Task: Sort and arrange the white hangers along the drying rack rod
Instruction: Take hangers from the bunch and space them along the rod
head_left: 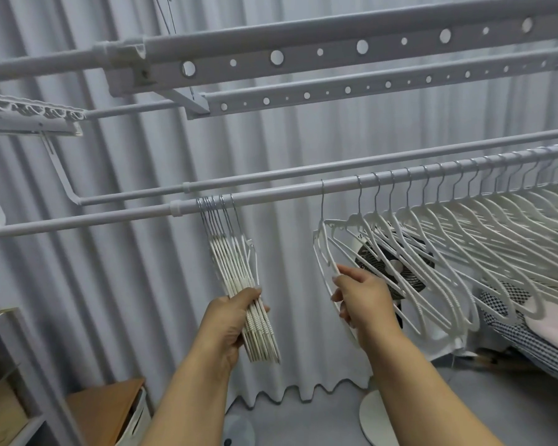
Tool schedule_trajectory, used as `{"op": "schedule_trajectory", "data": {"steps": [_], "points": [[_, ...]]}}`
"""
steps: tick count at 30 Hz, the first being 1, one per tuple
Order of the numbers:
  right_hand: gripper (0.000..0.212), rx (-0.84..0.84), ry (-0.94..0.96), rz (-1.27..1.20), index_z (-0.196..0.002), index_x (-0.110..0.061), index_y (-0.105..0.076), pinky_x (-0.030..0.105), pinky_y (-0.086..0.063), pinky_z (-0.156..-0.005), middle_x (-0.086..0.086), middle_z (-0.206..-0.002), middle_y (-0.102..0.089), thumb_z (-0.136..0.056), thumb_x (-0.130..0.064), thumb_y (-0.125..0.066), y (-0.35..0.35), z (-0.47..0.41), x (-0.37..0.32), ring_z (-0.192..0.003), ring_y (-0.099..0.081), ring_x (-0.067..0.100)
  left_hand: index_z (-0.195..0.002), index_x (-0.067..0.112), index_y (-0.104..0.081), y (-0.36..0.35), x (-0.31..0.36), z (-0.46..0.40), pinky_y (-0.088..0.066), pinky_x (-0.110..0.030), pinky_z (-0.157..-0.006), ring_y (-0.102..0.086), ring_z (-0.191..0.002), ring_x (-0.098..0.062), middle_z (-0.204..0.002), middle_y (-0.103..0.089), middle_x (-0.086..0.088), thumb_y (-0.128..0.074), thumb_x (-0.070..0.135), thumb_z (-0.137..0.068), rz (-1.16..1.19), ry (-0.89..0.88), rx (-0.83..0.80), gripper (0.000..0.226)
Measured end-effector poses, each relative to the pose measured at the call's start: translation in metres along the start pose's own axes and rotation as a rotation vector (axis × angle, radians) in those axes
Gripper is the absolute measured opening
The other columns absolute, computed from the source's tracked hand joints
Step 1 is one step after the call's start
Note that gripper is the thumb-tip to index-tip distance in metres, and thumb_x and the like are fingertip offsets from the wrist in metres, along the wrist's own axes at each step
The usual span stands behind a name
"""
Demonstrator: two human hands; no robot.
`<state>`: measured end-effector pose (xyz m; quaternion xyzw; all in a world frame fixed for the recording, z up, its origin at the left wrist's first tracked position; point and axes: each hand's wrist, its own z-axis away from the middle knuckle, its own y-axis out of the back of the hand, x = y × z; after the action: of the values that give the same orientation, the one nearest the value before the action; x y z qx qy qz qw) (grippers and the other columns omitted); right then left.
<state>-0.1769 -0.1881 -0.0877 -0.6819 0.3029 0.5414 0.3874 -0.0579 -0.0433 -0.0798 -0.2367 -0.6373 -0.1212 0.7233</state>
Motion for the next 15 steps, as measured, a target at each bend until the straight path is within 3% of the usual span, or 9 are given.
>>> {"op": "schedule_trajectory", "data": {"steps": [9, 15], "points": [[0.026, 0.019, -0.028, -0.002, -0.115, -0.014, -0.063, 0.014, -0.028, -0.032, 0.01, -0.065, -0.056, -0.091, -0.008, -0.055, 0.025, -0.006, -0.007, -0.038, -0.039, 0.014, -0.098, -0.004, -0.066, -0.008, -0.001, 0.003, -0.052, -0.03, -0.061, -0.064, -0.058, -0.021, -0.064, -0.068, -0.013, -0.067, 0.014, -0.087, -0.005, 0.009, -0.018, 0.021], [0.032, 0.033, -0.013, 0.092, -0.122, -0.012, -0.062, 0.014, -0.029, -0.032, 0.01, -0.066, -0.058, -0.091, -0.01, -0.055, 0.034, -0.006, -0.011, -0.031, -0.042, 0.005, -0.1, -0.002, -0.065, -0.015, -0.002, 0.004, -0.048, -0.027, -0.055, -0.064, -0.056, -0.018, -0.066, -0.069, -0.011, -0.067, 0.016, -0.088, -0.029, 0.017, -0.022, 0.022]]}}
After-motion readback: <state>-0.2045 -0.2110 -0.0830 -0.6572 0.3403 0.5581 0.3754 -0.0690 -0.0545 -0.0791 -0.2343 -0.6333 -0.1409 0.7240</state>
